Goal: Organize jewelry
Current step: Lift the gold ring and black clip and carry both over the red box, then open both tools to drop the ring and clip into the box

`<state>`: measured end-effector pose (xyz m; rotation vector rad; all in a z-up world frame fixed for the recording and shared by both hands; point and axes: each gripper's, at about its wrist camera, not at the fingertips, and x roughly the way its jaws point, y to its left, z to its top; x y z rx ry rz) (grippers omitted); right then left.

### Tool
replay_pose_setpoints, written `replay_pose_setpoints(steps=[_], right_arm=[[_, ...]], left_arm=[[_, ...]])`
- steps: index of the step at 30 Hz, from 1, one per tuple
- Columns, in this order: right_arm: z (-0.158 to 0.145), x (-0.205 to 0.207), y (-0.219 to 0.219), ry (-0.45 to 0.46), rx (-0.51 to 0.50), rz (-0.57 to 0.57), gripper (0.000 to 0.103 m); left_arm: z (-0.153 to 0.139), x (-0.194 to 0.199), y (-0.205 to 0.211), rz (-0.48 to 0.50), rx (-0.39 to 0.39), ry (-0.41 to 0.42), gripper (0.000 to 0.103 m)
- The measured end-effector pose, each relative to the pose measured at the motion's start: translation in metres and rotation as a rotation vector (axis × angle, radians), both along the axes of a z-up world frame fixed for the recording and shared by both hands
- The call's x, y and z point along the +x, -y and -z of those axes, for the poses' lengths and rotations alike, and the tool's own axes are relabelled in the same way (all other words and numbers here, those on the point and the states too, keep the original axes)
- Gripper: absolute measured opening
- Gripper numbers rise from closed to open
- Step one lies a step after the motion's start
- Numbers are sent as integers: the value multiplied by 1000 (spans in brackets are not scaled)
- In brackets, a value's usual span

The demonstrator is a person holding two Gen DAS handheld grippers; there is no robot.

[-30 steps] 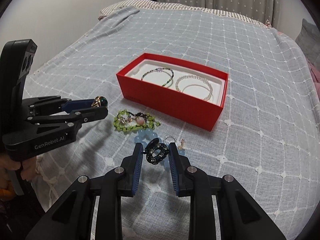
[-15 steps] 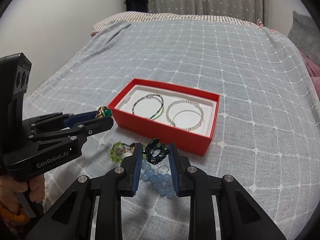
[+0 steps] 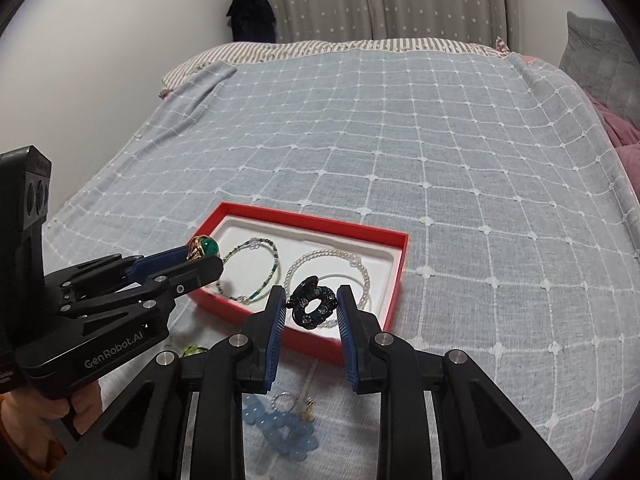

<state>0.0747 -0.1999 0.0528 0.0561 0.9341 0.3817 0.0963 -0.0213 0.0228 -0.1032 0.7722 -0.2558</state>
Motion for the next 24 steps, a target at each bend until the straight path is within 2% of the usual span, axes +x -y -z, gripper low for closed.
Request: replay_pose_setpoints(steps=[14,24], right_arm=[[29,19,-8,-24,-46,-23,28],[28,18,-5,-16,-26,-23,30]], left_arm=[[12,17,2,-15,42,-13,29],[10,16,2,-14,44,-24,31]])
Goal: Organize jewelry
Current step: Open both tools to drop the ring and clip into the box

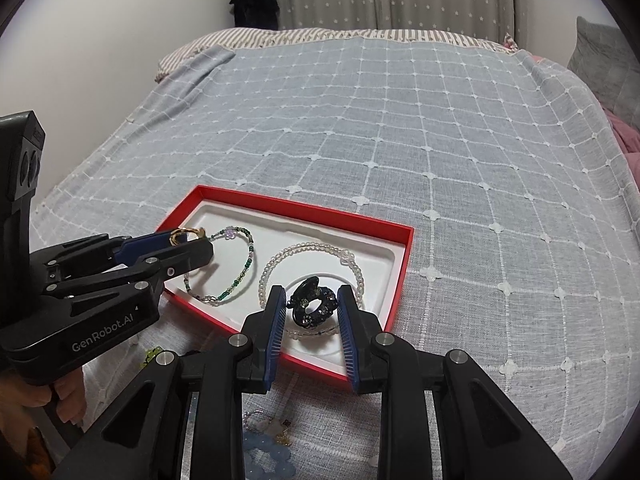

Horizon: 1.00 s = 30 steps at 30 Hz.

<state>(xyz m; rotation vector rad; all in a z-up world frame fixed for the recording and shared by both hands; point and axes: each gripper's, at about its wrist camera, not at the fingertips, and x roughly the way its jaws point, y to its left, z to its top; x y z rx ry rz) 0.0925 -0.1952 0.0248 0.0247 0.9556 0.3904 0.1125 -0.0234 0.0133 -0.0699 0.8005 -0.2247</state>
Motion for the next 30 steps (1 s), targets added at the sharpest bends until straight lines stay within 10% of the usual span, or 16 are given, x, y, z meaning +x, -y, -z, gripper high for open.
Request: replay_pose_setpoints(steps=[30], right_arm=[[-45,-64,20,16,-20,17,69]], left_arm=[[-19,-65,-8,51,42,-20,93]])
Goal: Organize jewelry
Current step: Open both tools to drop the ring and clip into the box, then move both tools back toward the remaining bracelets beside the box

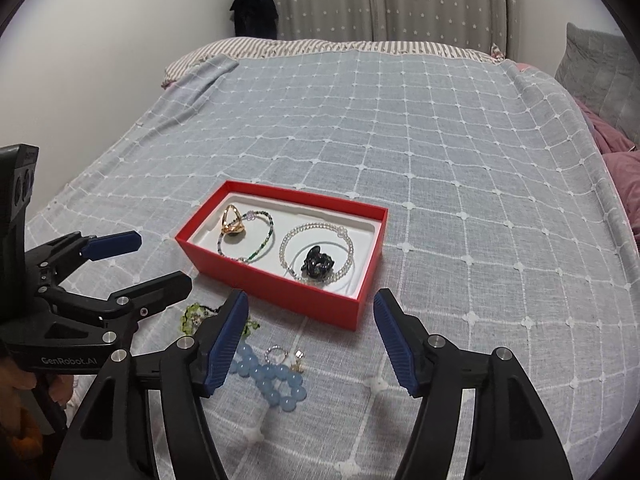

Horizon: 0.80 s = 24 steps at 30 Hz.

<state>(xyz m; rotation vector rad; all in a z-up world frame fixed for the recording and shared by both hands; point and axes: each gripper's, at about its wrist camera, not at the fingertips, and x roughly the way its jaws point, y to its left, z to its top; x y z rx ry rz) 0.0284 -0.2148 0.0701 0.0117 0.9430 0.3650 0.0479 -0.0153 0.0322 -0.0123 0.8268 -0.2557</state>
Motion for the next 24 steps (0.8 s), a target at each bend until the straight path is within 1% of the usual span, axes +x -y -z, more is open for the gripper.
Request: replay_pose_setpoints(steps=[6,15,19,24], right_arm=[[1,-12,2,-32,-2,8,73],[18,-26,-2,-109,-14,-5,74],[26,-31,-2,-148,-9,-10,76],[34,-38,-3,-153,-41,-23,77]], left_arm=[[5,-10,-9,-23,1,-31,95],[17,-26,-17,-31,0,-70,96],[21,-32,-21,-30,-8,-74,96],[30,-40,-26,-27,6,-72,96]])
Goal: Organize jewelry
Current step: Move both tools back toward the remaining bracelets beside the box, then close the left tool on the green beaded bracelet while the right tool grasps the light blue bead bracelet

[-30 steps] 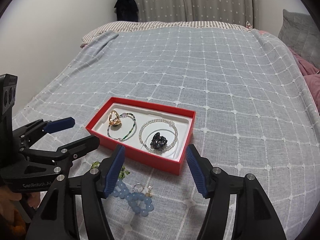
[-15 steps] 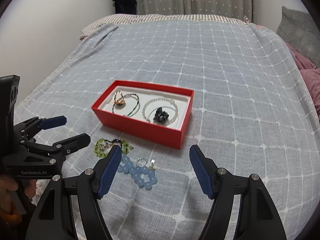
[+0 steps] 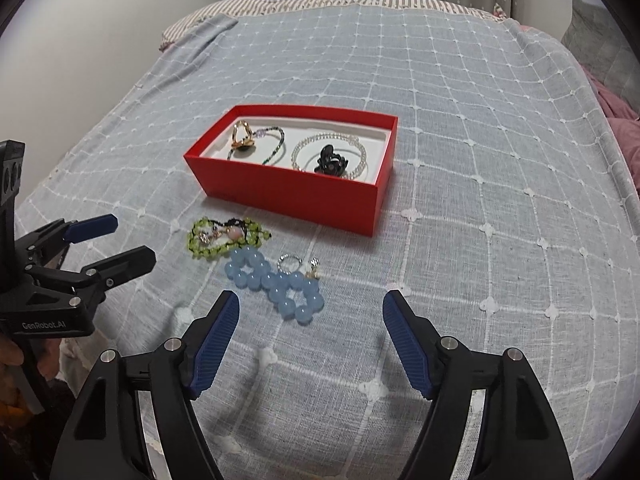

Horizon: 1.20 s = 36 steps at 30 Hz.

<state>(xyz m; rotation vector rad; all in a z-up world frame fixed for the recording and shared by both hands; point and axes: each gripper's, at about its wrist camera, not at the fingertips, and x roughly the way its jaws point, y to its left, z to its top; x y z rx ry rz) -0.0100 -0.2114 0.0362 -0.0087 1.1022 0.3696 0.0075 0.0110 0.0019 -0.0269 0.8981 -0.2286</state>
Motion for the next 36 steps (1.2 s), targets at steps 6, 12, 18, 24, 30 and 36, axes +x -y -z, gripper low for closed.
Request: replay_pose_setpoints(steps=[6,12,18,24,30,36], right_arm=[[15,-7,-1,-12,-29,-17,77],[27,-15,-3,-7,-52,-48,77],[35,-21,-10,25,-92,-74,77],[36,-19,-22,48,-95,-99,77],[35,-10,-31,76,-66,-100,77],[39,2,-38,100,-84,-111,60]], left_arm=[[11,-7,-7,6,17,1,96],[14,-17,-10,40,40,33,96],[21,-18,-13,55,30,20,96],[19,-15,-8,76,18,34,96],[19,-13,-1,100,16,49,96],[18,-12,4,114,15,55,95]])
